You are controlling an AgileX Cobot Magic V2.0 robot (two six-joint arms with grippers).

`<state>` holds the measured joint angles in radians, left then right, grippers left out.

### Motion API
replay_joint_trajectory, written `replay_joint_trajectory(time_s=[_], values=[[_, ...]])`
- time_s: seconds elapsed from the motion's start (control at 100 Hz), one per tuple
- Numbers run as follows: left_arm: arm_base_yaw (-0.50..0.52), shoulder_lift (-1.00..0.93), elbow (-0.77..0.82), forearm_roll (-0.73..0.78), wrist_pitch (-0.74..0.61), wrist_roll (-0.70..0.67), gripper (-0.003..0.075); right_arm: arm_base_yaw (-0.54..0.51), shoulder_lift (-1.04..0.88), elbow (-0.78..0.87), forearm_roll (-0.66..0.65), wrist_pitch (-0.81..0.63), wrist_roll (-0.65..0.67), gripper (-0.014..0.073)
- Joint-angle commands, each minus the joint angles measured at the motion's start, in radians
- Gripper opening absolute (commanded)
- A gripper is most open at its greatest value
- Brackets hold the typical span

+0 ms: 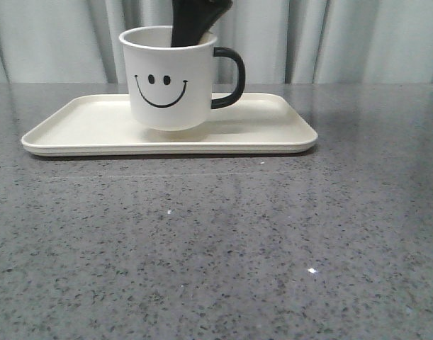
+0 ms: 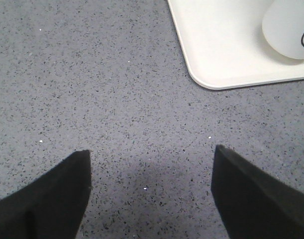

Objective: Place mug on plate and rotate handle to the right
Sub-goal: 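Lift and rotate the mug with the right gripper, turning the handle, then set the mug down on the tray and open the right gripper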

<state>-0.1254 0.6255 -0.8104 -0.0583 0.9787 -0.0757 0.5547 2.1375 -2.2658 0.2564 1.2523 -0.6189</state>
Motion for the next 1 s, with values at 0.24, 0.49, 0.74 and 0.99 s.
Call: replay_joint_trajectory(time_s=[0.24,0.49,0.74,0.99], values=[[0.001,0.002,-0.024,-0.012,-0.060,-0.009,0.0491,-0.002,-0.060,-0.035,0.013,0.083,-0.015,-0.0060],[0.001,0.002,-0.024,-0.012,-0.060,-0.009,0.0491,-0.002,-0.034,-0.035,0.013,0.083,-0.015,-0.0060],[0.001,0.002,-0.024,-0.012,-0.060,-0.009,0.0491,-0.002,-0.018,-0.035,0.013,0.083,-0.015,-0.0060],[0.001,0.002,-0.024,-0.012,-0.060,-0.009,0.0491,-0.002,-0.009,-0.035,0.013,0.083,-0.015,-0.0056]])
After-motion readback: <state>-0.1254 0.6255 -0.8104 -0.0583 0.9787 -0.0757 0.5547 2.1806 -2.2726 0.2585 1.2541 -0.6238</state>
